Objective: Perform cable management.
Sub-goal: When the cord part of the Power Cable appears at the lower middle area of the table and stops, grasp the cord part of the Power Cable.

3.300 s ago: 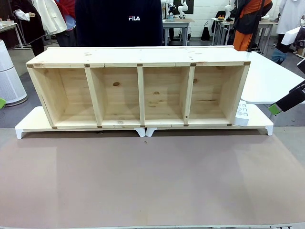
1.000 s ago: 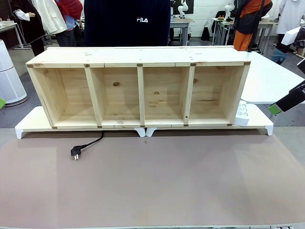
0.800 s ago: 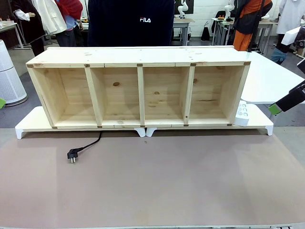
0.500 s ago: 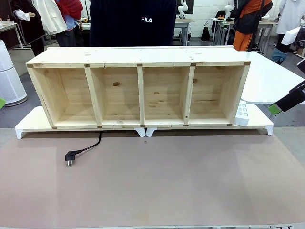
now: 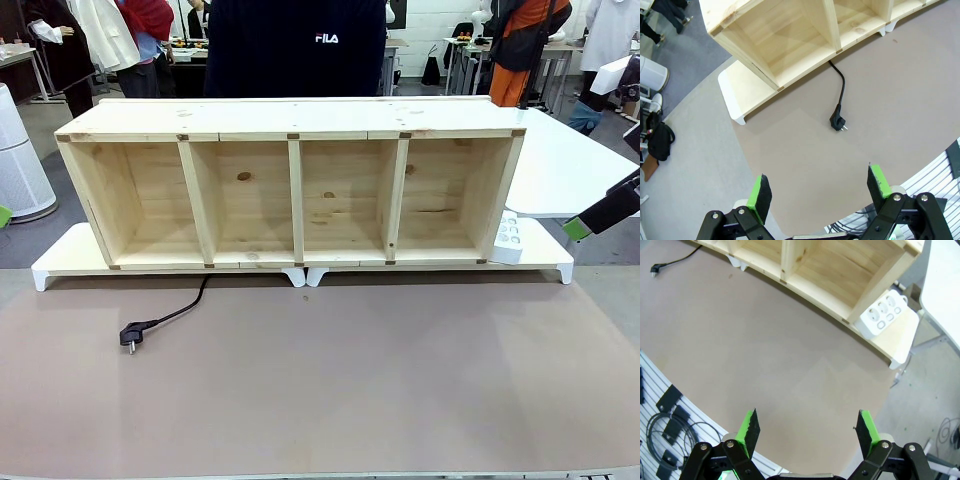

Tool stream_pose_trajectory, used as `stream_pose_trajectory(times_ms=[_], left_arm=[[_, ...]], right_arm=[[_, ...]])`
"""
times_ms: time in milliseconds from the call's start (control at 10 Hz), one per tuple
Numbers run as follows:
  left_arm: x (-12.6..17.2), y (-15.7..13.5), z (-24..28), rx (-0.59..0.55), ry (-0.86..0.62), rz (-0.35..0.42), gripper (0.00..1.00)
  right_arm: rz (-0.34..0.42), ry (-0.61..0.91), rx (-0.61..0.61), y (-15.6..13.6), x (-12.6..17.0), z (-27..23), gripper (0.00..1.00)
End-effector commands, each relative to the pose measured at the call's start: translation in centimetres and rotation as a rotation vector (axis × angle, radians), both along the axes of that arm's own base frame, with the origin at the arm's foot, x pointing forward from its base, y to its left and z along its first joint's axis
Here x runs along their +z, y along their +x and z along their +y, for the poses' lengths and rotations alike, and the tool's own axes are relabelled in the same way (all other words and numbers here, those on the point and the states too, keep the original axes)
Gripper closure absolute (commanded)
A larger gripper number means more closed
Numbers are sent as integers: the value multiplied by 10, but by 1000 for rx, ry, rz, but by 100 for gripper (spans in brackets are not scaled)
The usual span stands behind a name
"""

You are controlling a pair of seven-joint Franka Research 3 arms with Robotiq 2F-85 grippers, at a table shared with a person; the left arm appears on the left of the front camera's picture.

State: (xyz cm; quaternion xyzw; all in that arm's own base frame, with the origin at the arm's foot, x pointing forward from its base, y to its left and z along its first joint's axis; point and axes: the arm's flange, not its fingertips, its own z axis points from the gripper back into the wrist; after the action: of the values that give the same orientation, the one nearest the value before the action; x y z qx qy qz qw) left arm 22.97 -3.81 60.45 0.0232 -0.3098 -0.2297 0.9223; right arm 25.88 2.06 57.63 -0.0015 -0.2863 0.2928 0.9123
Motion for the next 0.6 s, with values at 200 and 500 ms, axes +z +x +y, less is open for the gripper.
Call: stream_pose_trajectory(times_ms=[200, 500], left_arm=[[1, 1, -2, -5, -6, -10, 0], [1, 1, -2, -5, -6, -10, 0]], right_arm=[[-8, 2, -3, 4, -1, 2, 0], [-8, 2, -3, 4, -1, 2, 0]])
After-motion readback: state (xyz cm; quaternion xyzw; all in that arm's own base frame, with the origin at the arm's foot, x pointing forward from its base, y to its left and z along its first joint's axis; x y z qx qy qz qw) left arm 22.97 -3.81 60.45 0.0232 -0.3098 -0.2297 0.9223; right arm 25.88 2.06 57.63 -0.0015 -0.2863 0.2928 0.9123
